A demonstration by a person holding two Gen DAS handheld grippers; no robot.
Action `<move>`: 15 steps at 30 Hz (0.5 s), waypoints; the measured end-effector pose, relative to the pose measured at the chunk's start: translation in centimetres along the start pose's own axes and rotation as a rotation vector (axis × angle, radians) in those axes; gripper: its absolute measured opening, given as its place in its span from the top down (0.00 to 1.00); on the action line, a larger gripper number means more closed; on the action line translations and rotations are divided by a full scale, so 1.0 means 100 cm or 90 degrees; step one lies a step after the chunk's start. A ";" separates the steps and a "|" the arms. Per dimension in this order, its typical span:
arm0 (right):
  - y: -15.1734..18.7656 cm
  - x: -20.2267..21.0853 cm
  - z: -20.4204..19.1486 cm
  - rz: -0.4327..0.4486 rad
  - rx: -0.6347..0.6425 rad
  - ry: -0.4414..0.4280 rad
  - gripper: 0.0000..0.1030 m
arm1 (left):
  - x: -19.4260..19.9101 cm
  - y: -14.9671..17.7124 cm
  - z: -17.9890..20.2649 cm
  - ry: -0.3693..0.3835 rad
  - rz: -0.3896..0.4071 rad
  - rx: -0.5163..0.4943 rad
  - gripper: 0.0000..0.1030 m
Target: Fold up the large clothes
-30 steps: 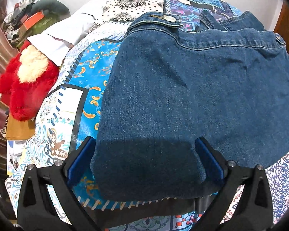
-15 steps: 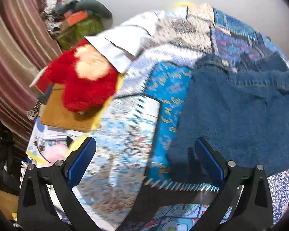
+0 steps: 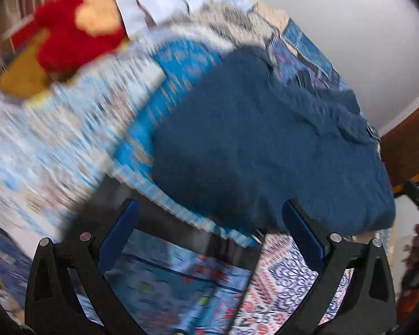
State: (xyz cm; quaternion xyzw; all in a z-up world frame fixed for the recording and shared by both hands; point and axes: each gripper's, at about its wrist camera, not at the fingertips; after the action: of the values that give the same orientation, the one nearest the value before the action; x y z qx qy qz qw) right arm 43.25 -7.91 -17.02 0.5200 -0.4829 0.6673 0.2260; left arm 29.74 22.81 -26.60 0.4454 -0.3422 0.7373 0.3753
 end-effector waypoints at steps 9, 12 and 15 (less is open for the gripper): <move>0.002 -0.096 -0.023 -0.137 0.047 0.016 0.00 | -0.060 -0.008 0.002 0.191 -0.072 0.060 0.00; 0.009 -0.096 -0.021 -0.113 0.062 0.012 0.00 | -0.069 -0.020 0.004 0.193 -0.039 0.062 0.04; 0.010 -0.095 -0.019 -0.114 0.063 -0.001 0.00 | -0.071 -0.033 0.013 0.196 0.004 0.069 0.05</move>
State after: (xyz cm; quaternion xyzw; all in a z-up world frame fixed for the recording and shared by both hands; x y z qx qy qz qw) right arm 44.97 -4.77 -26.04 0.5720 -0.4012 0.6672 0.2584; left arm 35.33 21.57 -32.09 0.3456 -0.2416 0.8155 0.3964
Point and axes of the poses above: each gripper's, at about its wrist camera, not at the fingertips, and x roughly against the way its jaws point, z to its right, y to its underside, and after that the axes turned 15 degrees about -z, right-handed
